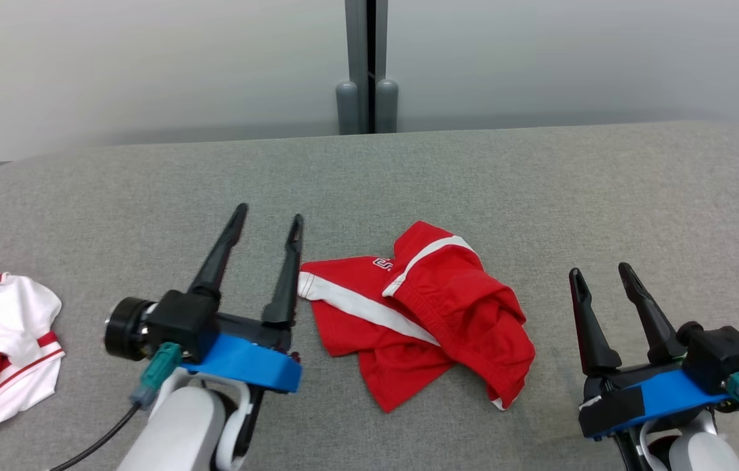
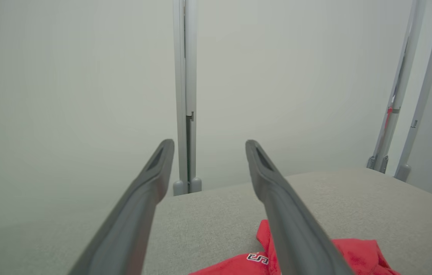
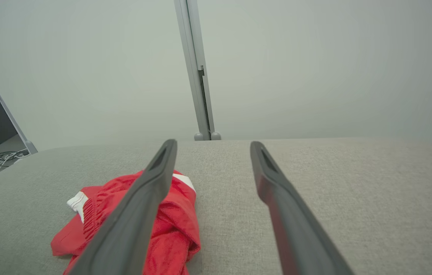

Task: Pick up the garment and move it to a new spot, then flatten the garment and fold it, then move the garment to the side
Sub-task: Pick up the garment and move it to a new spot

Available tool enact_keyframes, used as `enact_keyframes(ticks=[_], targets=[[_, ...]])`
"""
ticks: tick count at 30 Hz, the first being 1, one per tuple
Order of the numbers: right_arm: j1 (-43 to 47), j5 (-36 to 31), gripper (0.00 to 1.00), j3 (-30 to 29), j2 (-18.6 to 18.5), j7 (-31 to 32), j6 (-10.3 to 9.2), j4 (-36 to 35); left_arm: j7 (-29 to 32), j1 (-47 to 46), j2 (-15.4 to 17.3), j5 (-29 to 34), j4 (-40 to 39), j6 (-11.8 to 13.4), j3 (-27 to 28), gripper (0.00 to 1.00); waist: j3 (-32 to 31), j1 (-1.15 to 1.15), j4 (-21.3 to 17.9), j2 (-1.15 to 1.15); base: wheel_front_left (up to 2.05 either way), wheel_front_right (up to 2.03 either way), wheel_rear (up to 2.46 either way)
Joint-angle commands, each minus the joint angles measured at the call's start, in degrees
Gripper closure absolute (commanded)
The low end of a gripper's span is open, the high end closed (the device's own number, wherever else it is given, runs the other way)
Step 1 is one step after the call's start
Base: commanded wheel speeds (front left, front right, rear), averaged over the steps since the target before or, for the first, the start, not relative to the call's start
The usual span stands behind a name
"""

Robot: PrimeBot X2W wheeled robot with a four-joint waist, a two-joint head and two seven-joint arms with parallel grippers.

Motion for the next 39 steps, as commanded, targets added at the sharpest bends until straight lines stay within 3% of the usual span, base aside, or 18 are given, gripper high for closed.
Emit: enact_keyframes(ticks=[1,7,14,39], targets=[[1.0,-0.46,0.0,-0.33,-0.04,0.31,0.02,-0.41,-0.34,1.97,1.55,-0.8,-0.59,0.91,1.88,0.0,-0.34,0.01,0.84,0.0,0.0,0.0,0.0],[2.75,-0.74,0.0,-0.66,-0.05,1.19,0.01,-1.41,-0.53,7.74,5.77,-3.36,-1.33,2.98,7.09,0.0,-1.91,0.01,2.18,0.0,0.0,0.0,0.0],[4.49,-1.14,0.0,-1.46,-0.05,2.32,0.02,-2.08,0.6,12.19,8.35,-5.4,-1.33,2.08,8.45,0.0,-3.39,0.01,2.31,0.0,0.0,0.0,0.0],[8.74,-1.26,0.0,-2.8,-0.04,4.54,0.02,-3.72,2.62,15.99,9.49,-5.95,-0.75,1.68,5.31,0.0,-6.14,0.01,0.87,0.0,0.0,0.0,0.0]])
